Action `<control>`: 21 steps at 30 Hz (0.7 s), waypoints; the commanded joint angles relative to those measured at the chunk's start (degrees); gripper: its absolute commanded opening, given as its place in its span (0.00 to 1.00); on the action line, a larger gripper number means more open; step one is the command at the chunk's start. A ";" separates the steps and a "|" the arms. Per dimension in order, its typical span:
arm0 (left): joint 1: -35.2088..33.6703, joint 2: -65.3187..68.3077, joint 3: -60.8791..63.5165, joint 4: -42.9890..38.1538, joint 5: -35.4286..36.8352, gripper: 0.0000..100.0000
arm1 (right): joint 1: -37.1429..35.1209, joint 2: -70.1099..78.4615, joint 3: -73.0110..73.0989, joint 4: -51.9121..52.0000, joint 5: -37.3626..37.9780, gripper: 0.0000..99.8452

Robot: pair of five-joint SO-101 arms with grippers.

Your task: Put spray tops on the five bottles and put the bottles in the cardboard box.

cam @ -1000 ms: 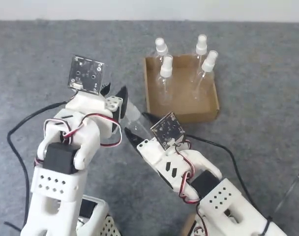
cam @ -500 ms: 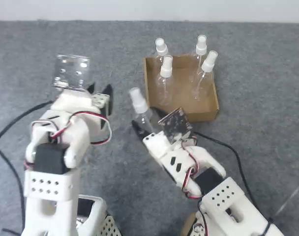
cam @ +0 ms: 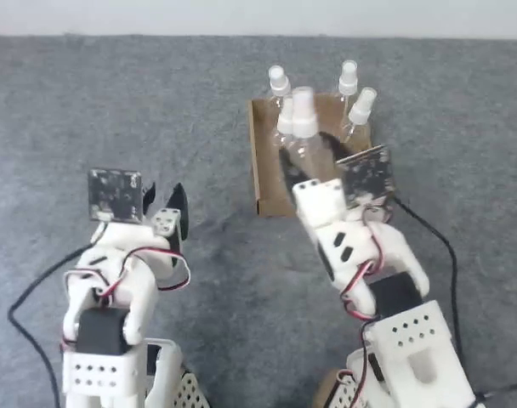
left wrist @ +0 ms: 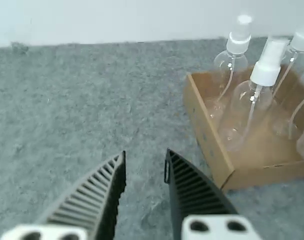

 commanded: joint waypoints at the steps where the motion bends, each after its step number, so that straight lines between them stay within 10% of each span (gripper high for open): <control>1: 0.26 -4.31 2.77 -4.66 0.70 0.12 | 3.21 -0.04 -4.13 -3.56 -0.44 0.01; 21: 0.26 -5.54 4.88 -6.24 0.62 0.12 | 5.85 23.69 0.97 -29.05 -0.44 0.01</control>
